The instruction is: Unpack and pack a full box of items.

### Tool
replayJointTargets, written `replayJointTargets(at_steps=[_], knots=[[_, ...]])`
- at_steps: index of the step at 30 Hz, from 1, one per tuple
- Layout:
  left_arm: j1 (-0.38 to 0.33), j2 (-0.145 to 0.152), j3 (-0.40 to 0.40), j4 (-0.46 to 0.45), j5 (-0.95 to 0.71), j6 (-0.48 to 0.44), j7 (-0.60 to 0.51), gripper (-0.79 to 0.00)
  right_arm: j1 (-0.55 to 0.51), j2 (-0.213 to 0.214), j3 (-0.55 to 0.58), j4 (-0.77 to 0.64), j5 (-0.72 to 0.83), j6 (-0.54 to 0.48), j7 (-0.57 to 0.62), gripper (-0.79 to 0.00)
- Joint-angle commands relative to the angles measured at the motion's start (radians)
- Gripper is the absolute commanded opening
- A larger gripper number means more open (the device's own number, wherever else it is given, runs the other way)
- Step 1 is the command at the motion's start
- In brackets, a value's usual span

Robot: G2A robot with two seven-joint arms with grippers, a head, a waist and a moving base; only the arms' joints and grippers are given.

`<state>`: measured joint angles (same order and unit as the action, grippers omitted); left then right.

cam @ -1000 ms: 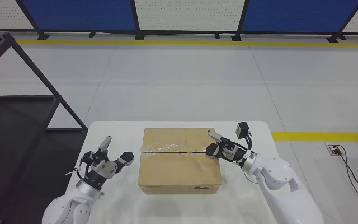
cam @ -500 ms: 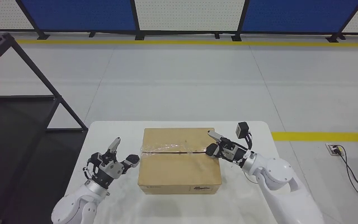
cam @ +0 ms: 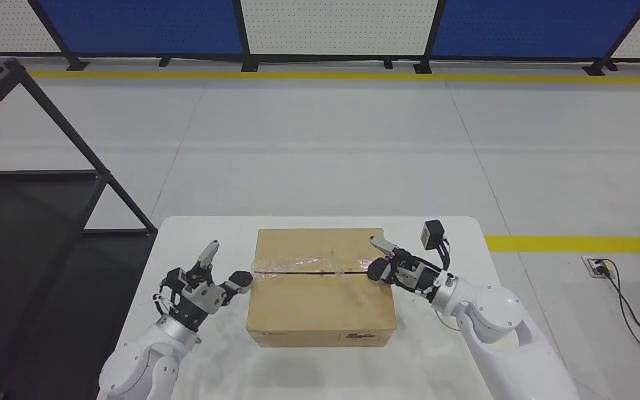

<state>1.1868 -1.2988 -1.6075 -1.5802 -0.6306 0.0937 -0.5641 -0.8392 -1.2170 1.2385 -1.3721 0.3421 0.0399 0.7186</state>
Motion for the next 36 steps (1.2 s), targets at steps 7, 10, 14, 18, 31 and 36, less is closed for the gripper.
replayJointTargets(at_steps=[7,10,14,18,31,36], knots=[[-0.038,0.000,0.022,0.028,-0.004,0.005,0.049,0.000,-0.001,0.001,0.000,-0.004,-0.003,0.006,0.000,0.000],[-0.058,0.002,0.033,0.050,0.003,0.019,0.048,0.000,0.000,0.001,-0.001,-0.006,-0.002,0.005,0.000,0.000],[-0.078,0.003,0.049,0.072,0.014,0.026,0.045,0.000,-0.002,0.001,-0.001,-0.010,0.000,0.003,-0.003,0.000],[-0.091,0.004,0.062,0.091,0.020,0.020,0.048,0.000,-0.007,0.002,0.001,-0.018,-0.001,0.002,-0.005,0.000],[-0.088,0.010,0.071,0.106,0.029,0.006,0.053,0.000,-0.037,0.009,0.021,-0.063,-0.001,-0.019,0.020,0.000],[-0.084,0.012,0.074,0.101,0.022,0.000,0.055,0.000,-0.050,0.013,0.033,-0.087,-0.005,-0.034,0.031,0.000]])
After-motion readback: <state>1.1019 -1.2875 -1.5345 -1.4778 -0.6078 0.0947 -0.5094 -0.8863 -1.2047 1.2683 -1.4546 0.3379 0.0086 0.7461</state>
